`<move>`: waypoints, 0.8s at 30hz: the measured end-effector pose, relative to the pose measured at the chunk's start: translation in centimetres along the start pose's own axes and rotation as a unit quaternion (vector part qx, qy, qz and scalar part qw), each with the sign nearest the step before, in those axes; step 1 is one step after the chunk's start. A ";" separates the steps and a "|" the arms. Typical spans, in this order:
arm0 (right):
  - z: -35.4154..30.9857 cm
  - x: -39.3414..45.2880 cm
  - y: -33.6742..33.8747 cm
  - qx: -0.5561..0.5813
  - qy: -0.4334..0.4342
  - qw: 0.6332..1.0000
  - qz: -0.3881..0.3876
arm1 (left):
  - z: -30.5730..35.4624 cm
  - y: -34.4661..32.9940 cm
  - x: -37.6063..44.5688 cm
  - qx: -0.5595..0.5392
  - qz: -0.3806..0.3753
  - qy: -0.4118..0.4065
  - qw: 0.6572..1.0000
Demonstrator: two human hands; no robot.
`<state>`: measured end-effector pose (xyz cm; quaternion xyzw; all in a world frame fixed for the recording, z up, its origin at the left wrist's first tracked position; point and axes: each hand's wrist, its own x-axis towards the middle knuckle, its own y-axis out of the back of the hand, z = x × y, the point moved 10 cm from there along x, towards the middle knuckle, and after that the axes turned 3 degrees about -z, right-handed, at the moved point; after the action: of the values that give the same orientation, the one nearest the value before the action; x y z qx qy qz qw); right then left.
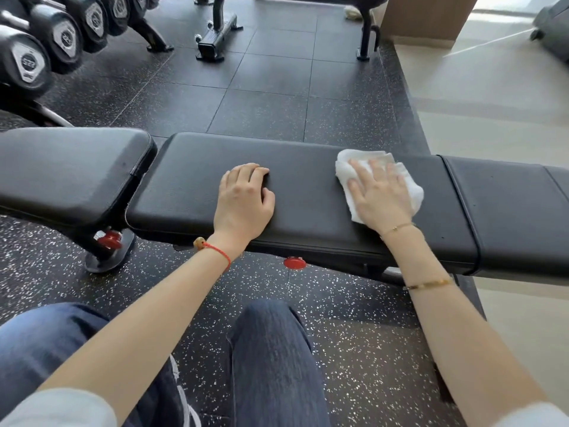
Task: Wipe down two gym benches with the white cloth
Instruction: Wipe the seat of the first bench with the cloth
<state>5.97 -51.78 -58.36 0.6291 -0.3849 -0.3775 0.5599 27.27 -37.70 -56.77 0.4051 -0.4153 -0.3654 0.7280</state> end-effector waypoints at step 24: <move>-4.2 -7.4 -0.2 0.024 0.106 0.993 0.037 | -0.5 0.1 0.2 -0.010 0.011 -0.009 1.000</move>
<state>6.73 -43.30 -57.83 0.6642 -0.3555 -0.2786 0.5956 27.79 -37.69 -56.75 0.3895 -0.4229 -0.3652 0.7322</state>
